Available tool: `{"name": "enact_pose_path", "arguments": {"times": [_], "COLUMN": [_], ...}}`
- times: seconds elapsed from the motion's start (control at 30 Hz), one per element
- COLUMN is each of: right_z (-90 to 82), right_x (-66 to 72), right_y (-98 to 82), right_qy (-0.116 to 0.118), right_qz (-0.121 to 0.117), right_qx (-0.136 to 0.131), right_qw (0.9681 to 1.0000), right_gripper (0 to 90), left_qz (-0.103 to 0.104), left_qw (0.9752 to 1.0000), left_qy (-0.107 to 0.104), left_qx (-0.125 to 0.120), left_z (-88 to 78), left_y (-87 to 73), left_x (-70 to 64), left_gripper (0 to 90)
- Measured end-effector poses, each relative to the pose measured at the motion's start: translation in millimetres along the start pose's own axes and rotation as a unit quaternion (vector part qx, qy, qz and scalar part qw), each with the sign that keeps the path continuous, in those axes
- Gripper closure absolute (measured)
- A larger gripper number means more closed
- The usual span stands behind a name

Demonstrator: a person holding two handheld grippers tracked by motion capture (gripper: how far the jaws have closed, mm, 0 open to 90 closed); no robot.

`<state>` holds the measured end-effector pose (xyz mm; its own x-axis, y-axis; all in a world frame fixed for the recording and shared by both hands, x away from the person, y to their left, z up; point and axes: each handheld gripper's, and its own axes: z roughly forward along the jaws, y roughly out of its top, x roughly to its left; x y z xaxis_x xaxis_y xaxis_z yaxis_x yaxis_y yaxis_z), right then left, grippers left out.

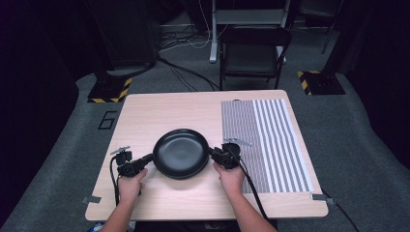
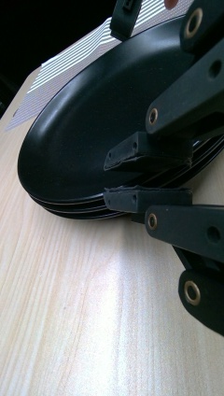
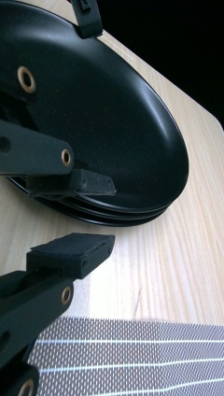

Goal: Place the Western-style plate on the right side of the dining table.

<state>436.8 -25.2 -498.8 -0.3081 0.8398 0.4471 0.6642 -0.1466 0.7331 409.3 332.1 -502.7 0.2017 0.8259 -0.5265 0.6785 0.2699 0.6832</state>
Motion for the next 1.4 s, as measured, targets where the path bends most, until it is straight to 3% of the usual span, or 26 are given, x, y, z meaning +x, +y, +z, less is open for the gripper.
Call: {"name": "enact_pose_path", "arguments": {"times": [0.33, 0.53, 0.77, 0.83, 0.9, 1.1, 1.13, 1.17, 1.2, 1.23, 1.27, 1.3, 1.33, 1.37, 1.4], "right_z": [4.8, 10.1, 12.1, 12.1, 12.0, 8.9, 8.1, 6.9, 4.7, 4.8, 4.8, 6.0, 7.0, 7.6, 7.8], "right_x": [10.7, 8.0, 5.1, 4.8, 4.3, -0.3, -1.5, -1.2, 0.0, 2.4, 2.4, 9.1, 17.1, 17.7, 16.8], "right_y": [3.0, 3.4, 5.1, 5.3, 5.8, 11.6, 13.0, 14.3, 15.8, 17.1, 17.1, 18.1, 15.5, 13.7, 12.0], "right_qy": [0.005, 0.002, 0.005, 0.006, 0.005, 0.002, 0.001, -0.001, 0.010, 0.011, 0.011, -0.003, -0.024, -0.029, -0.027], "right_qz": [-0.018, 0.003, 0.018, 0.020, 0.036, 0.034, 0.027, 0.025, 0.020, 0.015, 0.015, 0.000, -0.037, -0.051, -0.048], "right_qx": [0.012, 0.029, 0.028, 0.029, 0.028, 0.020, 0.015, 0.013, 0.006, 0.010, 0.010, 0.021, 0.023, 0.023, 0.024], "right_qw": [0.9998, 0.9996, 0.9995, 0.9994, 0.9989, 0.9992, 0.9995, 0.9996, 0.9997, 0.9998, 0.9998, 0.9998, 0.9987, 0.9980, 0.9982], "right_gripper": [77.9, 78.6, 80.5, 80.8, 81.9, 84.2, 84.8, 90.0, 90.0, 90.0, 90.0, 90.0, 89.8, 88.3, 84.5], "left_qz": [-0.004, -0.008, -0.017, -0.015, 0.002, 0.003, 0.007, 0.006, 0.032, 0.071, 0.071, 0.079, 0.067, 0.062, 0.057], "left_qw": [1.0000, 1.0000, 0.9998, 0.9999, 0.9999, 0.9998, 0.9997, 0.9994, 0.9988, 0.9968, 0.9968, 0.9964, 0.9973, 0.9977, 0.9980], "left_qy": [-0.003, -0.004, -0.007, -0.003, 0.013, 0.016, -0.019, -0.033, -0.020, 0.002, 0.002, 0.017, 0.022, 0.022, 0.025], "left_qx": [0.001, -0.001, -0.003, -0.004, -0.007, -0.015, -0.017, 0.008, 0.030, 0.038, 0.038, 0.024, 0.023, 0.015, 0.009], "left_z": [0.0, 0.5, 1.2, 1.6, 2.5, 5.5, 5.5, 11.4, 16.6, 23.5, 23.5, 26.0, 26.9, 25.6, 23.8], "left_y": [0.5, 0.3, 1.0, 1.0, 0.6, 0.9, 3.4, 3.0, 1.7, -2.8, -2.8, -6.7, -7.4, -7.1, -6.6], "left_x": [1.5, 1.2, 1.8, 1.0, -4.8, -9.0, -10.5, -16.0, -22.5, -33.7, -33.7, -38.9, -37.8, -35.8, -34.4], "left_gripper": [79.8, 79.9, 80.8, 81.2, 81.2, 84.5, 90.0, 90.0, 90.0, 90.0, 90.0, 90.0, 90.0, 90.0, 89.9]}}
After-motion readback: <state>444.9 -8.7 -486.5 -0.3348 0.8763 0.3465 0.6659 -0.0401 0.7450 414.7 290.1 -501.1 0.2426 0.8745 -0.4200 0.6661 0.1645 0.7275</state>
